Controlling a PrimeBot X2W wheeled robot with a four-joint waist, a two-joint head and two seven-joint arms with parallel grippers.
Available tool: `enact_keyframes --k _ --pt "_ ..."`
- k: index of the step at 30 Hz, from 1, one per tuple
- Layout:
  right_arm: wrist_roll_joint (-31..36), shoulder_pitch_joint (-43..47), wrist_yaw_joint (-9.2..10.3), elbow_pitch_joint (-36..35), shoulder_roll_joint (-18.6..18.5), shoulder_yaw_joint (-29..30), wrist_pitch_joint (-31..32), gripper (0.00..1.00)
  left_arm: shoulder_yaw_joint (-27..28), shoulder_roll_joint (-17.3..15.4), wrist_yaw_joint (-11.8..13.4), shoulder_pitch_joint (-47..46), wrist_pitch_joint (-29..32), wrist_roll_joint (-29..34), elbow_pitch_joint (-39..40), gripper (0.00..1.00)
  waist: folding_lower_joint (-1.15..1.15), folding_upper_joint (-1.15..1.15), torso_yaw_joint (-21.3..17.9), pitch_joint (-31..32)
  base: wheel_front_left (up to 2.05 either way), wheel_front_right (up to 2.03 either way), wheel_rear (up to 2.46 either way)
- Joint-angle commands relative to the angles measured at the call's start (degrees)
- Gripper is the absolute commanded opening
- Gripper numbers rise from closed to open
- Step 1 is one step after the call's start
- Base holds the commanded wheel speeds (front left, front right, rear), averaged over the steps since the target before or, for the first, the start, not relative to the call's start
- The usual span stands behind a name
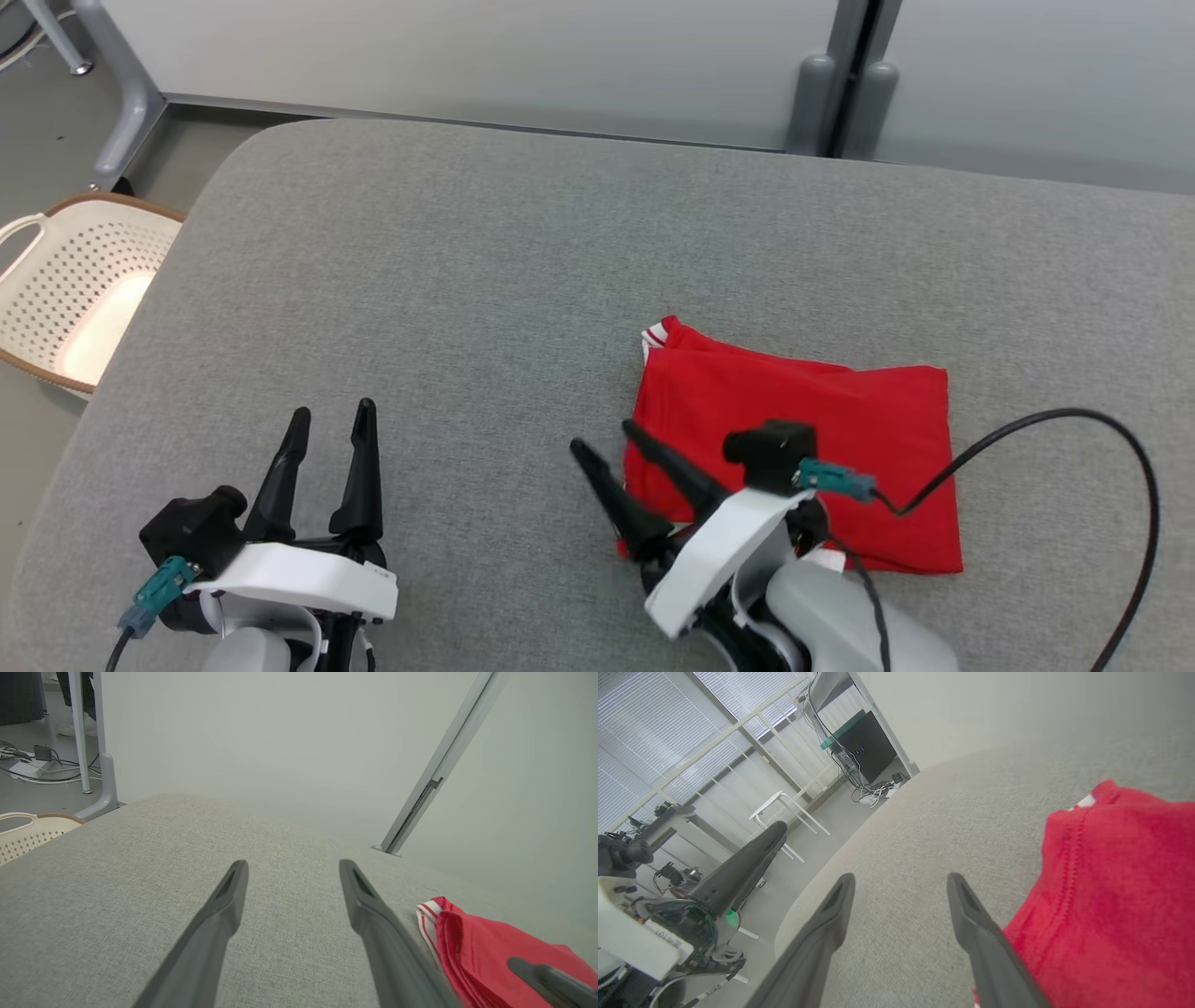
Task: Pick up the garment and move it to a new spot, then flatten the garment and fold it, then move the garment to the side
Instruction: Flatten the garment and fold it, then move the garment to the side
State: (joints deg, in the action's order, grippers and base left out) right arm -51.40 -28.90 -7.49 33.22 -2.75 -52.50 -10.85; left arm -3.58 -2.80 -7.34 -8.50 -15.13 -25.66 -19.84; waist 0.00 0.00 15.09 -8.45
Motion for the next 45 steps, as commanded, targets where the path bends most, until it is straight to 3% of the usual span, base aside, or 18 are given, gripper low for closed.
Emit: enact_keyframes --k 1,7,9,13,17,19,29,45 --pt "0.66 -1.72 0.00 1.22 -0.30 1.38 -1.29 1.00 0.53 -0.25 -0.20 -0.77 0.02 -0.30 0.49 1.00 0.00 0.00 -0.95 0.15 0.00 0.00 0.00" --pt "7.51 -5.57 0.00 4.44 -3.83 9.13 -4.06 1.00 0.54 -0.23 -0.20 -1.53 0.02 -0.34 2.69 1.00 0.00 0.00 -3.29 0.04 0.00 0.00 0.00" --pt "10.41 -5.43 0.00 4.10 -5.17 12.23 -4.33 1.00 0.79 -0.26 -0.19 -1.75 0.01 -2.91 3.01 1.00 0.00 0.00 -4.09 0.05 0.00 0.00 0.00" --pt "17.71 -3.04 0.00 0.38 -8.69 21.08 -4.43 1.00 0.93 -0.25 -0.20 -3.13 0.02 -2.36 3.92 1.00 0.00 0.00 -5.84 -0.03 0.00 0.00 0.00" --pt "25.96 0.93 0.00 -5.43 -9.87 29.79 -4.40 1.00 1.46 -0.24 -0.20 -3.71 0.02 -0.38 5.19 1.00 0.00 0.00 -7.59 -0.03 0.00 0.00 0.00" --pt "28.67 3.96 0.00 -8.39 -9.37 34.18 -4.40 1.00 1.58 -0.22 -0.20 -3.57 0.02 0.78 5.88 1.00 0.00 0.00 -8.37 -0.04 0.00 0.00 0.00" --pt "39.49 15.16 0.00 -20.35 -5.37 45.47 -4.41 1.00 1.64 -0.22 0.23 -0.97 0.02 5.73 9.57 1.00 0.00 0.00 -11.13 -0.48 0.00 0.00 0.00" --pt "41.27 19.33 0.00 -21.34 -1.77 49.09 -4.41 1.00 1.96 -0.23 2.62 2.06 0.02 6.73 11.02 1.00 0.00 0.00 -11.77 -0.24 0.00 0.00 0.00"
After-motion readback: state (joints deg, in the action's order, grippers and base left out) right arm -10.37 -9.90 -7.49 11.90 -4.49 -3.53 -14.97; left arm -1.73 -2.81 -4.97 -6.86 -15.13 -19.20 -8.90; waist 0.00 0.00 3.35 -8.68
